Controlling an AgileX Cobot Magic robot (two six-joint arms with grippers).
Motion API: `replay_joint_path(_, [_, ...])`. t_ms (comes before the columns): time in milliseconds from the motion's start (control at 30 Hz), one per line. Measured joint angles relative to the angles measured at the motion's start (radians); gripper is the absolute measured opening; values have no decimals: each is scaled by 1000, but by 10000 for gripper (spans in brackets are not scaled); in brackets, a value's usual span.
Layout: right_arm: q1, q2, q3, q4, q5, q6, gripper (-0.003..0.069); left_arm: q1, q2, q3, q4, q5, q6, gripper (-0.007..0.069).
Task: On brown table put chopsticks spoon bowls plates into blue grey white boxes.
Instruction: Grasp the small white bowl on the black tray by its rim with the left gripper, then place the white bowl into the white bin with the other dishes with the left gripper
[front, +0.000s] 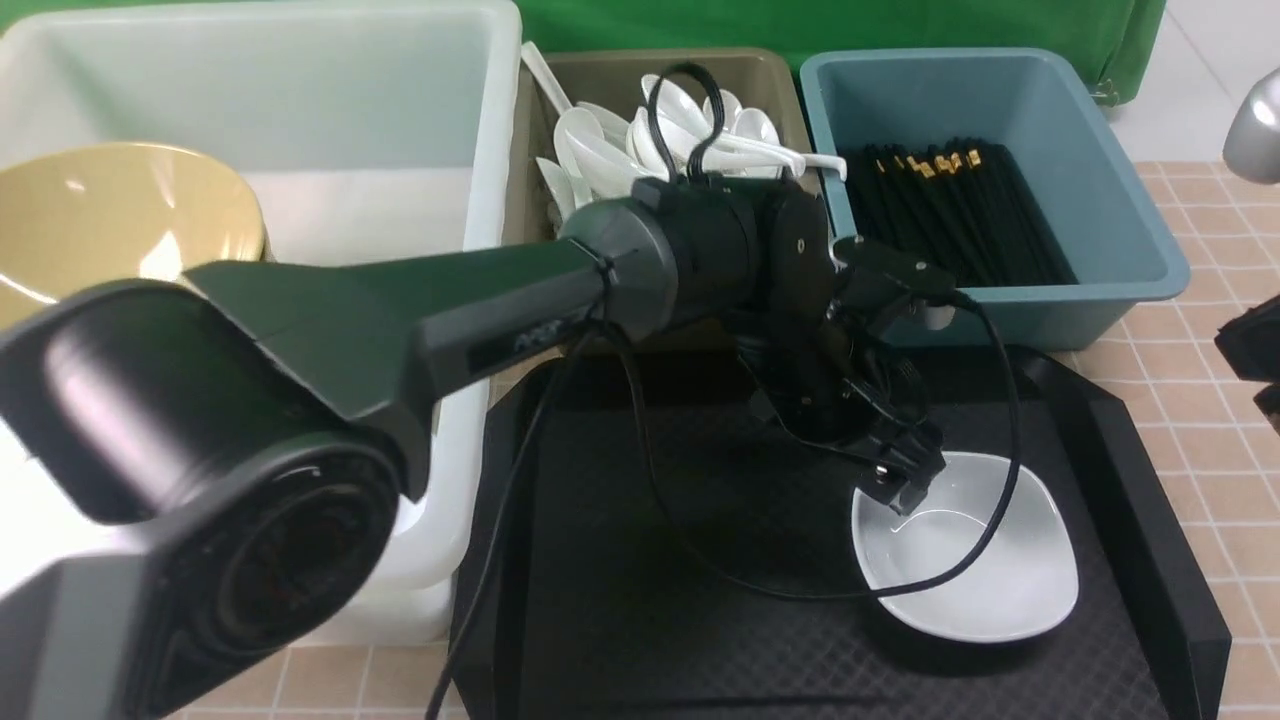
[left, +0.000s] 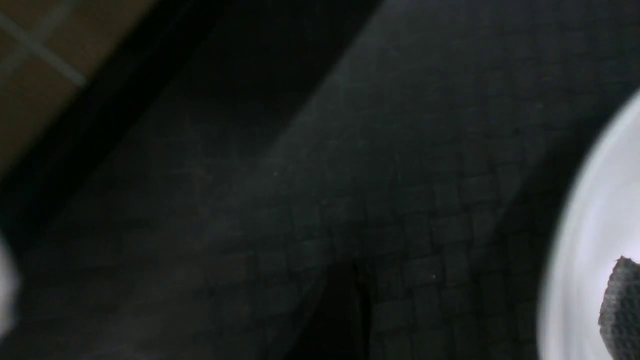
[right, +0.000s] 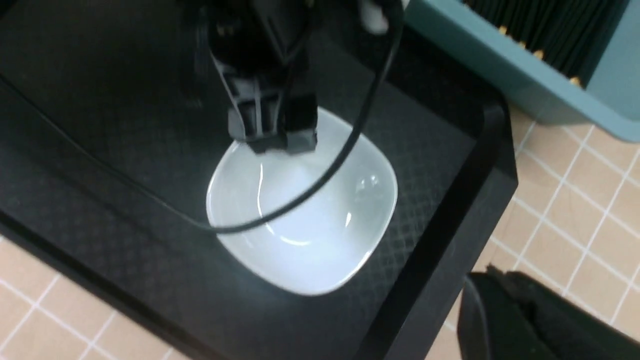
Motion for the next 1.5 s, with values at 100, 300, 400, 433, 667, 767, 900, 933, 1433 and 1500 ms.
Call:
replay_joint_path(100, [0,0,0,0,-28,0,48,0,6,-2,-39,16,-1,479])
replay_joint_path(300, [0,2,0,15,-75,-22,48,8,-1,-12,-86,118,51,70])
replay_joint_path(400, [2,15,-1,74,-85,-85,48,30,-55,-40,-62,214,73,16])
replay_joint_path(433, [9,25,-6,99,-86,-112,48,46,-82,-53,-46,249,76,7])
replay_joint_path(667, [187,121,-130,142,-109,-202,48,286,-380,-71,23,391,79,6])
replay_joint_path(767, [273,182,-201,146,-151,-223,48,457,-527,0,24,401,90,6])
replay_joint_path(900, [327,256,-275,151,-177,-246,48,660,-650,152,32,416,111,6])
replay_joint_path(933, [330,272,-287,151,-177,-248,48,708,-673,193,36,419,123,6])
replay_joint_path(1433, [330,336,-310,144,-186,-298,55,827,-736,518,16,362,493,6])
replay_joint_path(1500, [330,336,-310,144,-191,-299,57,800,-721,535,24,326,516,6])
